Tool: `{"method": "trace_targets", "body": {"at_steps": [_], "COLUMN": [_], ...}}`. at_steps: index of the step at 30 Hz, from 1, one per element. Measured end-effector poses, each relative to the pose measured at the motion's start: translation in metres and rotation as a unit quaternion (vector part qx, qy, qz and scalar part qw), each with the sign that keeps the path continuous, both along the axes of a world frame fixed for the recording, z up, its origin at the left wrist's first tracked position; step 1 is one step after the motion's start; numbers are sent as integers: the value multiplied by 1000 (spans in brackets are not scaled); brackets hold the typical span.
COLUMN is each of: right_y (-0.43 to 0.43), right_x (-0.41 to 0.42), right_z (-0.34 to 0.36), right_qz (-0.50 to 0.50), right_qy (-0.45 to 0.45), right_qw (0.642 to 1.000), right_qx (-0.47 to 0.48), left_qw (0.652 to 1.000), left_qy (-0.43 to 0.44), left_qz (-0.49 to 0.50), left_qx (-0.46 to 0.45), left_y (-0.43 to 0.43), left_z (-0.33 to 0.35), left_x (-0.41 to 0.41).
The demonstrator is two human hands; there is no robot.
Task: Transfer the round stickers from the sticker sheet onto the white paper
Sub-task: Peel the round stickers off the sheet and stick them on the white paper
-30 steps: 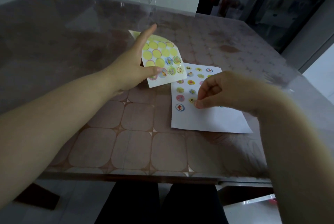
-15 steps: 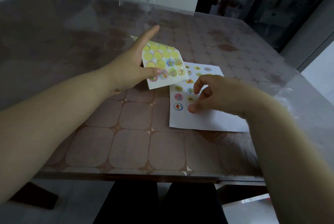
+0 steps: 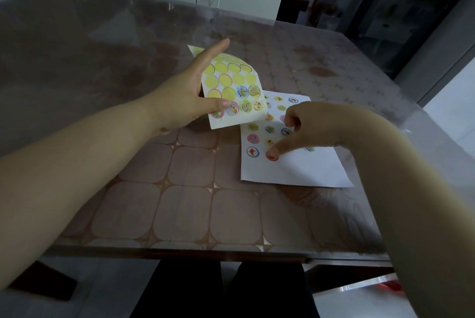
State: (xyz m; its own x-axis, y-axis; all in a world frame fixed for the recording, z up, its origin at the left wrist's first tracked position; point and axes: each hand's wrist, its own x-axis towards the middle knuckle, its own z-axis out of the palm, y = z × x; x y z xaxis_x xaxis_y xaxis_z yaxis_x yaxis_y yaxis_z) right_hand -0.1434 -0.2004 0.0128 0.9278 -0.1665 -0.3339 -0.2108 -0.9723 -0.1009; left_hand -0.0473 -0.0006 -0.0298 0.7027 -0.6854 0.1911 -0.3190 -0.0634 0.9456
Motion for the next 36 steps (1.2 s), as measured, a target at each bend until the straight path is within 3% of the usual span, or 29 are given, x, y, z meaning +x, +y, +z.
{"method": "trace_targets", "body": {"at_steps": [3, 7, 9, 13, 22, 28, 36], "right_y": [-2, 6, 12, 17, 22, 26, 26], "right_x": [1, 6, 9, 16, 18, 17, 18], "right_z": [9, -10, -25, -41, -49, -49, -49], "right_qz": [-16, -18, 5, 63, 57, 83, 106], "right_qy": [-105, -326, -376, -420, -488, -520, -517], "right_qw": [991, 917, 892, 881, 848, 830, 832], "right_qx": [80, 230, 251, 210, 199, 184, 170], "left_qw": [1000, 1000, 1000, 998, 994, 994, 996], "left_qy": [2, 0, 2, 13, -48, -108, -88], "left_qz": [1, -9, -19, -53, -93, -31, -7], "left_qx": [-5, -2, -7, -20, -6, 15, -12], "left_y": [0, -1, -2, -3, -5, -5, -7], "left_z": [-1, -3, -3, -2, 5, -1, -3], "left_x": [1, 2, 2, 1, -12, -3, -2]}}
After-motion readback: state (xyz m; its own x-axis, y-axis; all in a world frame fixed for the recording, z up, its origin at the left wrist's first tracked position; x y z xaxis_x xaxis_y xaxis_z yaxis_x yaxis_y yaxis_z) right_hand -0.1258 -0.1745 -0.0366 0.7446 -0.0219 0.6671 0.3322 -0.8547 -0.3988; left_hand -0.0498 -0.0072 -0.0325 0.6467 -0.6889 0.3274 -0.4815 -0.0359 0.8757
